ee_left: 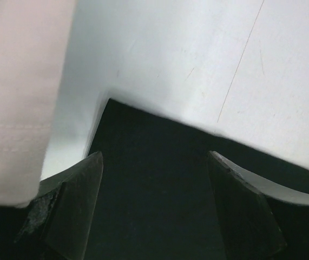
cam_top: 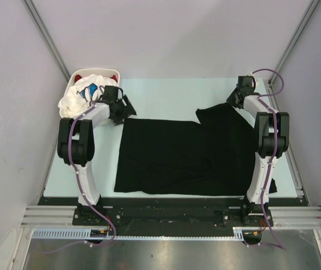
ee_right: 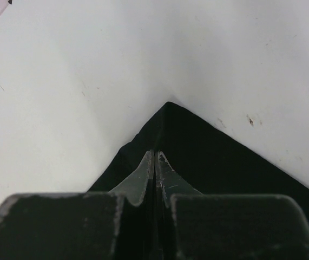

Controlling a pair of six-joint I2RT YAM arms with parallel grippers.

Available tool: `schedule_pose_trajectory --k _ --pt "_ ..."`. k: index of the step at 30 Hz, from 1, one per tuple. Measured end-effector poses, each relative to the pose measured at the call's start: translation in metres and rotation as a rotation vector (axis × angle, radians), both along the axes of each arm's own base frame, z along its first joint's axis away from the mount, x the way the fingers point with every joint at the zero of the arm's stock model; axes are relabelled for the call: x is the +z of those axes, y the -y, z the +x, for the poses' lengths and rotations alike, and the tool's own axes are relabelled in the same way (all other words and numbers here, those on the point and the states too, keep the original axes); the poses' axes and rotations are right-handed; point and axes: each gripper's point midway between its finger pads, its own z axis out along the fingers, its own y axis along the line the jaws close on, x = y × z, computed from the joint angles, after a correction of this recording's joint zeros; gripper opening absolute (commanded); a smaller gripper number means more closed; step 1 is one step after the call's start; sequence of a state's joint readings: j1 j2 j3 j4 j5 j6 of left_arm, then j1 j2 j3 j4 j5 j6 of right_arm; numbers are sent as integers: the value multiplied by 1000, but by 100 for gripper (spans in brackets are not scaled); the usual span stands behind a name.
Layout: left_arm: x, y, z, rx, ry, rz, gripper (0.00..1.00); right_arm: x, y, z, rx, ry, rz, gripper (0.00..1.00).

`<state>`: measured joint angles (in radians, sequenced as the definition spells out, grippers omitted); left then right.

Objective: Fold and stack the t-shirts
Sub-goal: Fold the tshirt

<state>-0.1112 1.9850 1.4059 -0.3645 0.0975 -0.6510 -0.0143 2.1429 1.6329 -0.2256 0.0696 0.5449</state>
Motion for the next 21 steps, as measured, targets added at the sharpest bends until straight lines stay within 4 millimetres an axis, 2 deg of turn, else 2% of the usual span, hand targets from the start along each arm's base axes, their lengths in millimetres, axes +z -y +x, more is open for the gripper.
schedule_pose_trajectory --k 6,15,18,19,21 --pt "-5 3 15 -19 12 55 77 -2 -1 -1 5 1 5 0" --pt "-14 -15 12 6 -9 158 73 -3 -3 0 14 7 12 0" --pt "-16 -18 13 8 -15 182 66 -3 -5 0 19 7 17 0" --pt "-18 -19 14 10 -16 188 59 -4 -5 0 19 8 18 0" --pt "-23 -20 15 7 -24 195 52 -5 -5 -1 20 6 18 0"
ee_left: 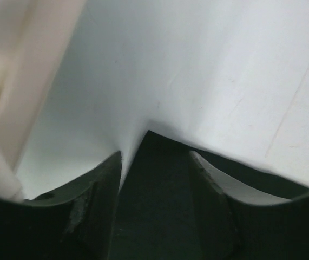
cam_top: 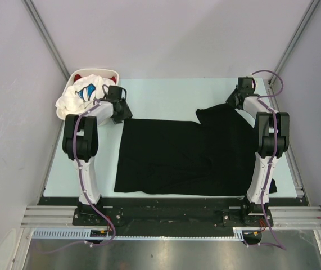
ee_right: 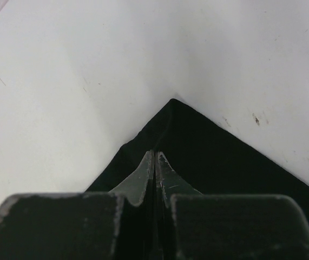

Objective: Fold and stack the t-shirts
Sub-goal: Fold the tshirt

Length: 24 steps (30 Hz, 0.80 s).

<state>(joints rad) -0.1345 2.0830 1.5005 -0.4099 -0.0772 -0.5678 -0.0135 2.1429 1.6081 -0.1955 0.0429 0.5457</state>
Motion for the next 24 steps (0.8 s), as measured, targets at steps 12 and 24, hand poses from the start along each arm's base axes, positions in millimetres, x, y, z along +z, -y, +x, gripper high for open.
schedule_pose_trajectory --k 12,24 --pt "-7 -5 2 -7 -15 33 45 -2 -1 -1 3 -1 3 0" --pt "-9 3 11 -78 -41 140 35 -9 -3 -5 8 -16 8 0"
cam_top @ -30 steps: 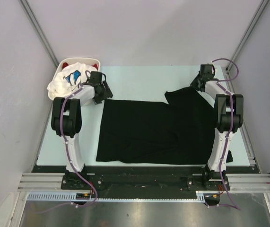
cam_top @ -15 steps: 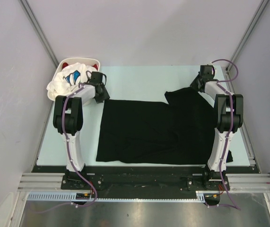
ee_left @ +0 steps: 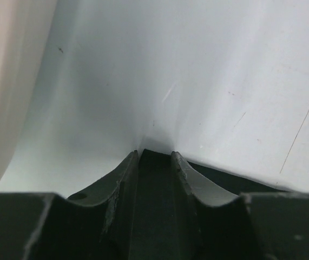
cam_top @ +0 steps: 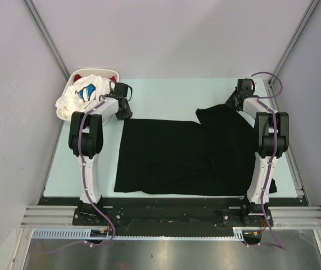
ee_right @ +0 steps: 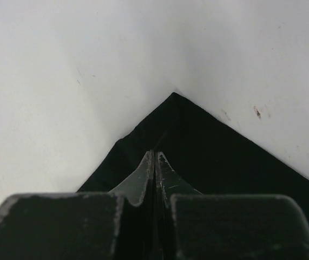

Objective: Fold and stack the t-shirts
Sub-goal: Fold the tshirt

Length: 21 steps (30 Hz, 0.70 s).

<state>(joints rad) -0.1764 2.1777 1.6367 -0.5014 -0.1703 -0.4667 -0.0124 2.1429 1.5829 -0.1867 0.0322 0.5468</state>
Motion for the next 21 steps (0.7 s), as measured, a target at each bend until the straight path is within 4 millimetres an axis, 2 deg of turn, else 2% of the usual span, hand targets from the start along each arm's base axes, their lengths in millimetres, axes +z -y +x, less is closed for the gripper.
schedule_pose_trajectory --k 7,10,13,21 --pt "-1 3 -3 -29 -14 24 30 -2 -2 -1 5 -2 8 0" --pt "-1 3 -4 -35 -19 29 20 -4 -3 -3 9 -7 12 0" --pt "-1 3 -5 -38 -22 28 1 -5 -3 -3 9 -10 13 0" --pt "-1 5 -5 -49 -21 31 0 -9 -3 -9 9 -24 12 0"
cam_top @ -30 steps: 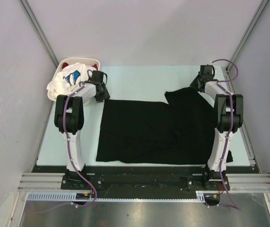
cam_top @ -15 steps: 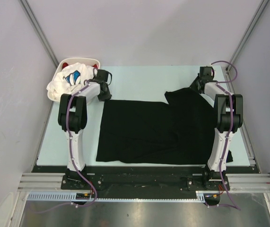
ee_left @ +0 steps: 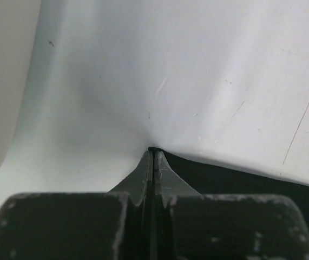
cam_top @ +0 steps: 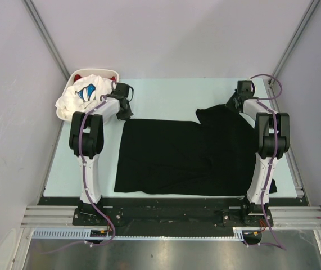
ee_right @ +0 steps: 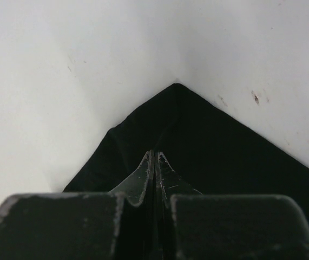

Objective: Fold and stack the t-shirts
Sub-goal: Fold the tshirt

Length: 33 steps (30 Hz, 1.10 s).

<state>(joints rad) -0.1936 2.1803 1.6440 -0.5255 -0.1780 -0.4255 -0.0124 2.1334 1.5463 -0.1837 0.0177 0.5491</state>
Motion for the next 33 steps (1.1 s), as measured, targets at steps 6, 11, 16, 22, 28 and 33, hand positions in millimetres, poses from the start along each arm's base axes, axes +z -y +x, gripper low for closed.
schedule_pose_trajectory --k 6,11,16,22,28,33 --pt "4 -2 -14 -2 -10 -3 0 29 4 -14 -9 27 -11 0" --pt "23 -1 -34 -10 3 -32 0 87 9 -28 -23 117 -27 0" --pt "50 1 -60 -17 49 -77 0 138 16 -59 -43 191 -48 0" --pt "65 -2 -96 -27 76 -103 0 162 28 -112 -80 190 -88 0" --pt "84 -7 -134 -33 124 -126 0 165 51 -176 -161 159 -118 0" --pt "93 -11 -161 -40 163 -138 0 174 54 -229 -208 173 -121 0"
